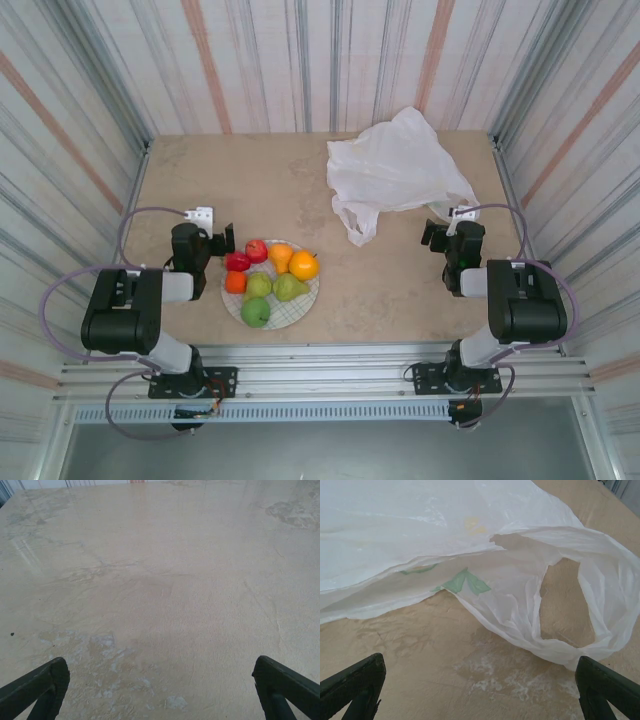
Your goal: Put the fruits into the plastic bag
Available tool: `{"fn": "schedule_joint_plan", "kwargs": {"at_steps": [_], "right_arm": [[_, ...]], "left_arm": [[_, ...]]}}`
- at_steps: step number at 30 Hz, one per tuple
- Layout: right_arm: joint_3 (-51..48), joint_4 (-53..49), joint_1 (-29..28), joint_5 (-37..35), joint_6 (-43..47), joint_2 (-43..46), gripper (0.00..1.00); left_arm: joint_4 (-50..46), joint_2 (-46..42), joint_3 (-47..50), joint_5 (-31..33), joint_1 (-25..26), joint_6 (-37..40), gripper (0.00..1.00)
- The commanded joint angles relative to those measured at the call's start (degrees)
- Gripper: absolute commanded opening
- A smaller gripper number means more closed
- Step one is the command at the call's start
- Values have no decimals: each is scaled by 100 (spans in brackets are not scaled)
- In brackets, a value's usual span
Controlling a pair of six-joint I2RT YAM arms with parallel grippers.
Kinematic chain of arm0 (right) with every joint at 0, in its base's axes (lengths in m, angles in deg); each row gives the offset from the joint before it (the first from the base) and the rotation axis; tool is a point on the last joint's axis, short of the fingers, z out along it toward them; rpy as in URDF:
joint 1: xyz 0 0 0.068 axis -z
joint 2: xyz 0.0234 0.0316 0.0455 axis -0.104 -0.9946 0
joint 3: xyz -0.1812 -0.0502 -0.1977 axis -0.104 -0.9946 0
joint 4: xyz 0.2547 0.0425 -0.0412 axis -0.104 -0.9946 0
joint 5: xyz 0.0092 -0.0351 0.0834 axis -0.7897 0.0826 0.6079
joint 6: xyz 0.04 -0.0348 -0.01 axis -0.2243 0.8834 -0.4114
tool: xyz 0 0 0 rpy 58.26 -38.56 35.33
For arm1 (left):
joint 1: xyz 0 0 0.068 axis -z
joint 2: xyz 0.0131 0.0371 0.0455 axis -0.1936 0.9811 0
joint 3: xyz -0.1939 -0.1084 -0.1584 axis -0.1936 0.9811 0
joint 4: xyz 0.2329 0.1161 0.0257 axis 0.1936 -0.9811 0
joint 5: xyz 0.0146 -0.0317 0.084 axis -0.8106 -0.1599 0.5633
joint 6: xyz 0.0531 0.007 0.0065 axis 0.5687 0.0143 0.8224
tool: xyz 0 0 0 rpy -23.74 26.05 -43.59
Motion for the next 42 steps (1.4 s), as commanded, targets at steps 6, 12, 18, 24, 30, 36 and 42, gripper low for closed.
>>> {"fn": "schedule_joint_plan", "kwargs": {"at_steps": [6, 12, 18, 24, 30, 36, 42], "right_arm": [[96, 34, -15, 26, 6, 10, 99], [105, 33, -19, 22, -1, 10, 99], [115, 34, -20, 25, 0, 7, 99], [96, 33, -7, 35, 4, 10, 99], [97, 31, -7, 41, -8, 12, 99], [106, 24, 11, 65, -11, 14, 99], [274, -540, -63, -111, 9, 354, 99]], "left_arm": [[-2, -31, -93, -88, -47, 93, 99], [1, -32, -87, -91, -38, 89, 99], [-1, -28, -90, -87, -41, 93, 99], [-1, -32, -90, -86, -41, 90, 99], [-2, -32, -94, -90, -46, 90, 99], [1, -30, -90, -89, -46, 89, 99], [-538, -411, -231, 366, -40, -84, 99]]}}
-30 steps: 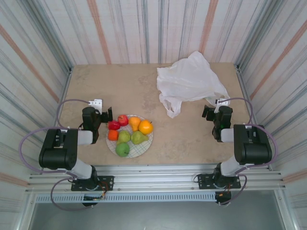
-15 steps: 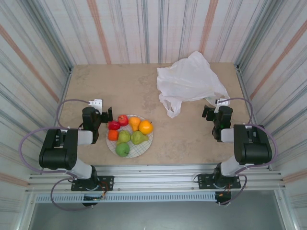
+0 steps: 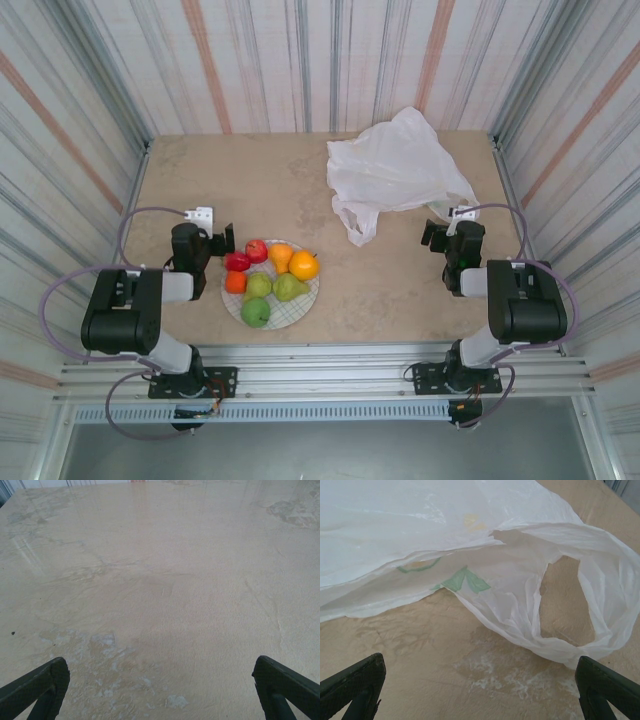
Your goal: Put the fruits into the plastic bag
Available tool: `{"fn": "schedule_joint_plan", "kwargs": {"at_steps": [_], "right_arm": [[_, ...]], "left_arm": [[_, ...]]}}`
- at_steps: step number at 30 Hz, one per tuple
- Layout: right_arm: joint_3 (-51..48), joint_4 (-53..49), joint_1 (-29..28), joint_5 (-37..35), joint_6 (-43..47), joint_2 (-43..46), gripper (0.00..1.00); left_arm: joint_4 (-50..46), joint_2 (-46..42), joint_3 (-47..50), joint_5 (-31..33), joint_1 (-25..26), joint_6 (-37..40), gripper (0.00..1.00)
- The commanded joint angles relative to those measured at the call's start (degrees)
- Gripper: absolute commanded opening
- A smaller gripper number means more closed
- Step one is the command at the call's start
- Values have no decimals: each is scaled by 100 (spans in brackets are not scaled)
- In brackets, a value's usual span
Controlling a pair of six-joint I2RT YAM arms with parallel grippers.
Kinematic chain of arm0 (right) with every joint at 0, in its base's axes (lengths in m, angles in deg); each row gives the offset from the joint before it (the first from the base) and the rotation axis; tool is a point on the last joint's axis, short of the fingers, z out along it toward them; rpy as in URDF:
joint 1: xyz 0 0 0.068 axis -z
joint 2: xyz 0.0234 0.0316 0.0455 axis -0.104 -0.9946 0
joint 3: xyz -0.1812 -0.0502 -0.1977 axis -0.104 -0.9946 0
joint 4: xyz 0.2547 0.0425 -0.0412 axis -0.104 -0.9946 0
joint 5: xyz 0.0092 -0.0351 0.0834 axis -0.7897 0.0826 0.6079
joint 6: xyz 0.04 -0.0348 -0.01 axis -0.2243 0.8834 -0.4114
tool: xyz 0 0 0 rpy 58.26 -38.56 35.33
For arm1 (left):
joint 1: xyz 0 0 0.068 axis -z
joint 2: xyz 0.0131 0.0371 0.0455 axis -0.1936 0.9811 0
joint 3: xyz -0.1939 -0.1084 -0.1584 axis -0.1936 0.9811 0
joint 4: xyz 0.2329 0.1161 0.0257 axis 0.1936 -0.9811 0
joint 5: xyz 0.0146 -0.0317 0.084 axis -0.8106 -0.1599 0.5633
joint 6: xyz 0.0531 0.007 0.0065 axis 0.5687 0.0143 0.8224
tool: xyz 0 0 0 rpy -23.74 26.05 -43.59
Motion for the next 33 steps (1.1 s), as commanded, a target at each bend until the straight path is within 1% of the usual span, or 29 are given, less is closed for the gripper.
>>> {"fn": "schedule_joint_plan", "kwargs": {"at_steps": [1, 3, 4, 6, 7, 9, 11, 13, 14, 15, 17, 20, 21, 22, 23, 24, 25, 26, 28, 33], "right_arm": [[331, -751, -62, -182, -10, 509, 99], [478, -1320, -64, -393, -106, 940, 99], [497, -1464, -57, -529, -189, 1174, 99], [554, -1733, 14, -756, -522, 1662, 99], [646, -1952, 59, -809, -649, 1847, 99], [1011, -2768, 140, -866, -993, 2227, 99], [1394, -3405, 203, -843, -1323, 2430, 99], [1661, -3779, 228, -665, -1628, 2492, 99], [1773, -3966, 230, -452, -1853, 2485, 99], [1884, -4085, 225, -103, -2006, 2439, 99], [2068, -4293, 138, 467, -2047, 2293, 99], [2392, -4869, -139, 443, -1846, 2078, 99], [2456, -4989, -187, 450, -1827, 2006, 99], [2499, -5063, -223, 592, -1843, 1898, 99], [2518, -5072, -249, 864, -1843, 1771, 100], [2547, -5079, -295, 1053, -1833, 1657, 100], [2588, -5121, -364, 1167, -1828, 1523, 99], [2635, -5173, -454, 1201, -1806, 1374, 98], [2764, -5269, -597, 1262, -1768, 1117, 97], [3029, -5443, -814, 1437, -1674, 797, 95]], "left_arm": [[-929, -589, -351, 549, -44, -155, 99], [-1658, -1038, -571, 1089, -45, -307, 99], [-1813, -1236, -578, 1355, -45, -423, 99], [-2181, -1706, -585, 2066, -44, -918, 99], [-2420, -1900, -630, 2306, -46, -1142, 99], [-3155, -2320, -857, 2579, -47, -1544, 99], [-3888, -2620, -1107, 2664, -51, -2046, 99], [-4486, -2816, -1342, 2681, -49, -2703, 98], [-4726, -2887, -1448, 2567, -43, -2992, 98], [-4844, -2947, -1535, 2262, -49, -3080, 98], [-4825, -3024, -1605, 1384, -46, -3071, 98], [-4457, -2982, -1671, -248, -29, -3247, 99], [-4327, -2919, -1699, -658, 35, -3339, 99], [-4257, -2814, -1782, -920, 201, -3377, 99], [-4338, -2711, -1927, -931, 469, -3329, 99], [-4471, -2612, -2073, -789, 728, -3222, 99], [-4638, -2506, -2252, -532, 1092, -3054, 99], [-4743, -2389, -2409, -251, 1472, -2884, 99], [-4824, -2118, -2661, 53, 2078, -2593, 99], [-4905, -1166, -3448, 482, 3367, -2083, 98]]}}
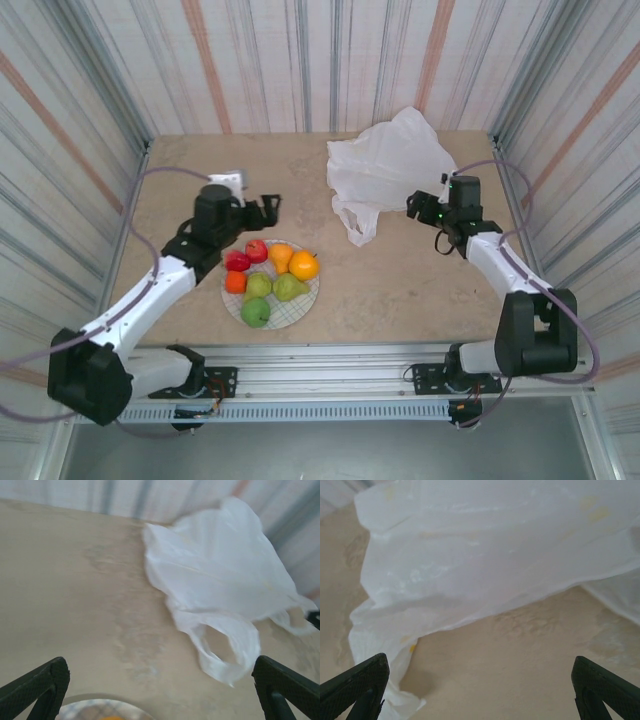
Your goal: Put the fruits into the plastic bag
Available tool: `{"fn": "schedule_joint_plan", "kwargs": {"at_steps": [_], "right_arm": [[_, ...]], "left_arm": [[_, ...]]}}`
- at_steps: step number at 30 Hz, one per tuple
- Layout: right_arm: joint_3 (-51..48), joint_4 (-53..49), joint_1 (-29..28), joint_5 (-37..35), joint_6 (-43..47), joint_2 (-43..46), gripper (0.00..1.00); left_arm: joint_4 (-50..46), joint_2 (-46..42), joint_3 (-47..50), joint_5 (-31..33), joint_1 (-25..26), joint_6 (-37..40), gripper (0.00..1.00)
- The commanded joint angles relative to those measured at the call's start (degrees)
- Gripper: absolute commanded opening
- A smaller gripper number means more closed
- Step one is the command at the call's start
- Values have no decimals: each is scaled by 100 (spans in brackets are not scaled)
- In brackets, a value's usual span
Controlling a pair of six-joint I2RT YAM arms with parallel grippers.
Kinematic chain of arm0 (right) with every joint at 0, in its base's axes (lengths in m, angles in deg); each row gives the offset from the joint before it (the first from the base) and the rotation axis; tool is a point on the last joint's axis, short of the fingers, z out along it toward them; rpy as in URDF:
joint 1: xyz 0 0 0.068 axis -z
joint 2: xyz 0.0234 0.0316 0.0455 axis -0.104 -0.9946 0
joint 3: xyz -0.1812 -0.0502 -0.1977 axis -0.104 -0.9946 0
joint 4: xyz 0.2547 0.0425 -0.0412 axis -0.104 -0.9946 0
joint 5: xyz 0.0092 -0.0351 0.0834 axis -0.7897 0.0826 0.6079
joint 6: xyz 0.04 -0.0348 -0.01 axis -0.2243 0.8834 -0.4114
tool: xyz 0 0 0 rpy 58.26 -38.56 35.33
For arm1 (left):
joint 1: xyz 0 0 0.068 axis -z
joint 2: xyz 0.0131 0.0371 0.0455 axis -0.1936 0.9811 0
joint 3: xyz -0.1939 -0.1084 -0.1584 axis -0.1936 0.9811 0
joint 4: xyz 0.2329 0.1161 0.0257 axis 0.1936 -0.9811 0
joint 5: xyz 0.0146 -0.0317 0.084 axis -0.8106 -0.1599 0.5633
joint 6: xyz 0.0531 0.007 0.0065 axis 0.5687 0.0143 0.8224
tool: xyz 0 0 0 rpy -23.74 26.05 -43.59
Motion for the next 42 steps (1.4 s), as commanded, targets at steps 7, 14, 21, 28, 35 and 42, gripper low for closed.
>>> {"fn": "schedule_joint_plan", "kwargs": {"at_steps": [7, 14, 21, 28, 35, 42], "right_arm": [[150, -483, 154, -14, 79, 290, 97], [-245, -398, 544, -198, -132, 954, 98], [-443, -380, 575, -246, -127, 1201, 99], [-545, -389, 574, -192, -114, 1201, 99], [-366, -537, 495, -250, 224, 1180, 99], [-217, -129, -292, -629, 1972, 1505, 96]], "left_arm": [[-716, 1984, -1782, 1069, 1694, 1133, 94], [-957, 3462, -2864, 1301, 2094, 1253, 92], [-1441, 4865, -4164, 1659, 2095, 1269, 88], [-1530, 5610, -4507, 1590, 2079, 1049, 62], [-1244, 5021, -3953, 955, 1912, 1331, 15], [-1296, 3593, -3227, -340, 1449, 1922, 0]]}}
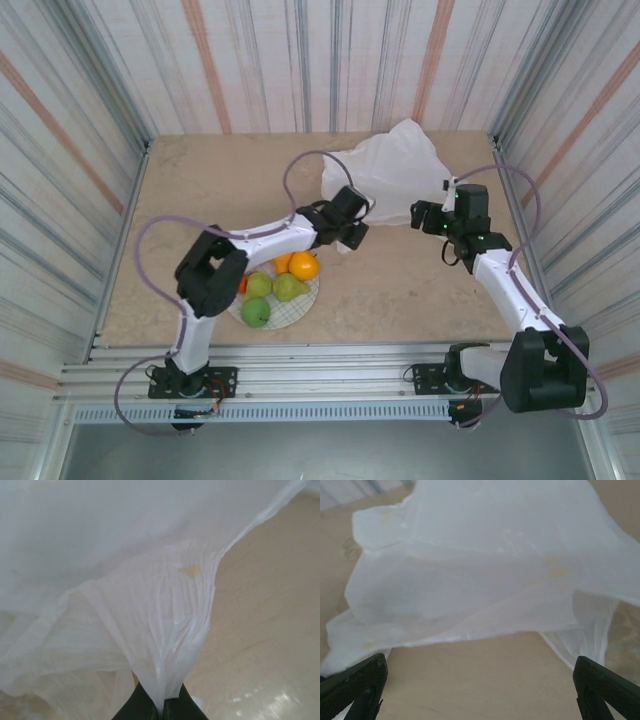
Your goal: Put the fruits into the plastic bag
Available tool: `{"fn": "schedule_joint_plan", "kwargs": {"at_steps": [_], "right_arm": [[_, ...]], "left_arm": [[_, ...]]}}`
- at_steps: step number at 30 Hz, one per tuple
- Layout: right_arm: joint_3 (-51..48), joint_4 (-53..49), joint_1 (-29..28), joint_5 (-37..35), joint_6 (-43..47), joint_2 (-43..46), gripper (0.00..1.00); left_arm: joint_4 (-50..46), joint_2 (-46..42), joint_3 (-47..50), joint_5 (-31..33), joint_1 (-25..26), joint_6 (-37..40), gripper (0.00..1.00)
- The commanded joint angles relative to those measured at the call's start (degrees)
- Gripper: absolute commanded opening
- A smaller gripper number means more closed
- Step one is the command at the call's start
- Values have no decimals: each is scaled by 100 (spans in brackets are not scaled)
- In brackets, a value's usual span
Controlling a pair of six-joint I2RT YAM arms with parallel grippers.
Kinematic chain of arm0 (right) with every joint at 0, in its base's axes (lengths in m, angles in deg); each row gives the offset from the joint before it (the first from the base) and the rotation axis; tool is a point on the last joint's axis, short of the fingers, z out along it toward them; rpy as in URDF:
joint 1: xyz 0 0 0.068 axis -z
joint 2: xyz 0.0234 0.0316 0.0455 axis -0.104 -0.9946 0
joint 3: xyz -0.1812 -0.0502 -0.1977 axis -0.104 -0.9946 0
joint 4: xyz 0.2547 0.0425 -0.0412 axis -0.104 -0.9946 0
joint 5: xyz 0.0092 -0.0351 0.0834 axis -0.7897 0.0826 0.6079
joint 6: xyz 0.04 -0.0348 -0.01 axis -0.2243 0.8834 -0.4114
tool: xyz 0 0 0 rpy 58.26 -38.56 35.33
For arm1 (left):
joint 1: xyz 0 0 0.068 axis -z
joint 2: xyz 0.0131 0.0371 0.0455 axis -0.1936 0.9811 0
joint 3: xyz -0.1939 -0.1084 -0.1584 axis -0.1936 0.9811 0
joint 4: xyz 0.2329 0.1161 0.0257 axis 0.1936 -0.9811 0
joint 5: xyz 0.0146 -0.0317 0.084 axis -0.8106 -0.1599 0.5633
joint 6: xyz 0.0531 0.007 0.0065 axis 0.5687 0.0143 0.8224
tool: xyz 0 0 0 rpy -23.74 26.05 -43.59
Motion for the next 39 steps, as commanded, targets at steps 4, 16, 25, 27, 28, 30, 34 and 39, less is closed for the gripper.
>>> {"fn": "schedule_joint_plan", "kwargs": {"at_steps": [4, 16, 25, 27, 28, 30, 34, 39], "right_arm": [[223, 670, -462, 103, 2184, 301, 93], [606, 444, -933, 1290, 4667, -188, 96], [803, 492, -1016, 1633, 5117, -1004, 92], [1057, 369, -1045, 1561, 5291, -1272, 88], [1141, 317, -1048, 1520, 5377, -1386, 86], [1335, 149, -1057, 1462, 5521, -1623, 78], [1424, 306, -1070, 1649, 5501, -1929, 59], [1346, 514, -1205, 1492, 5225, -2010, 23]], "left_arm": [[-275, -1236, 229, -1027, -470, 561, 0], [-670, -1763, 313, -1249, -765, 1048, 0], [-630, -1911, 455, -1394, -765, 1094, 0], [-606, -1955, 506, -1395, -770, 1121, 0], [-609, -1958, 515, -1385, -765, 1125, 0], [-611, -1986, 532, -1387, -771, 1125, 0], [-536, -2029, 640, -1354, -781, 1084, 0], [-491, -2052, 698, -1268, -809, 847, 0]]}}
